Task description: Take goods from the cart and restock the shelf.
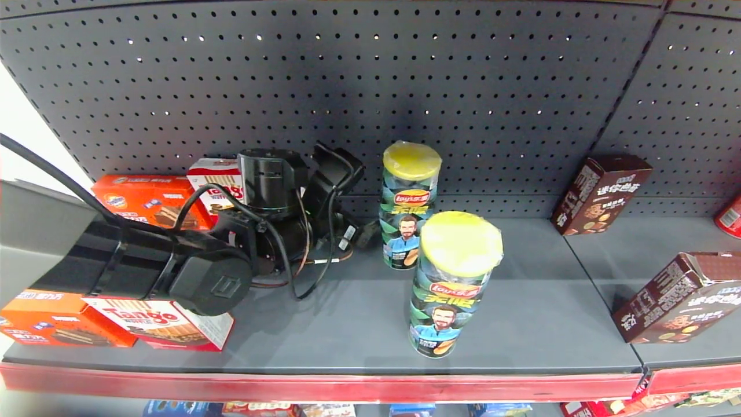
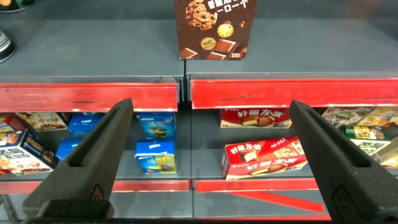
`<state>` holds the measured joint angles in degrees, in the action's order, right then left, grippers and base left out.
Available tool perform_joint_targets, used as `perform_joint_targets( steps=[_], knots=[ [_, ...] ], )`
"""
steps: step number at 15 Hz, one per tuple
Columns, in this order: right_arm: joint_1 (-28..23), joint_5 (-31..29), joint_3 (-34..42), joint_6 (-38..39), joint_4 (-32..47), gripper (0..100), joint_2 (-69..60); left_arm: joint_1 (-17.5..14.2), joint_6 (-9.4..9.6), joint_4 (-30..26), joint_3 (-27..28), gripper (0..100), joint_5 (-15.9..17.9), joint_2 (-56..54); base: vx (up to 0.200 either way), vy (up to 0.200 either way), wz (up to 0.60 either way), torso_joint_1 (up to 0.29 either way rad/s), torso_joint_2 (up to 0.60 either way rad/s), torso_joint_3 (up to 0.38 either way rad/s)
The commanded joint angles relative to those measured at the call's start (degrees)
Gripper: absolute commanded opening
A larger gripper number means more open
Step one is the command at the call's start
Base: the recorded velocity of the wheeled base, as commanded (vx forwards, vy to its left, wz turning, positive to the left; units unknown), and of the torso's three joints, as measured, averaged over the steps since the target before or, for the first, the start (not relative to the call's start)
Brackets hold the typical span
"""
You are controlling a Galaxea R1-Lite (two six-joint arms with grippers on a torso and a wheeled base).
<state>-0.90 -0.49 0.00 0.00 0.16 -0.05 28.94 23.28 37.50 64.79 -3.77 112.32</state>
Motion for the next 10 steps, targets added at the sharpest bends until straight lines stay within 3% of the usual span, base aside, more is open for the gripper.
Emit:
perform_joint_targets(
  steps=[1,10],
  knots=[
    [0.0,0.0,0.0,0.0,0.0,100,0.0,0.3,0.01,-0.1,0.5,100,0.0,1.1,0.000,0.000,0.00,0.000,0.00,0.000],
    [0.0,0.0,0.0,0.0,0.0,100,0.0,1.3,-0.08,-0.4,2.6,100,-0.1,2.6,0.000,0.000,0.00,0.000,0.00,0.000]
  ],
)
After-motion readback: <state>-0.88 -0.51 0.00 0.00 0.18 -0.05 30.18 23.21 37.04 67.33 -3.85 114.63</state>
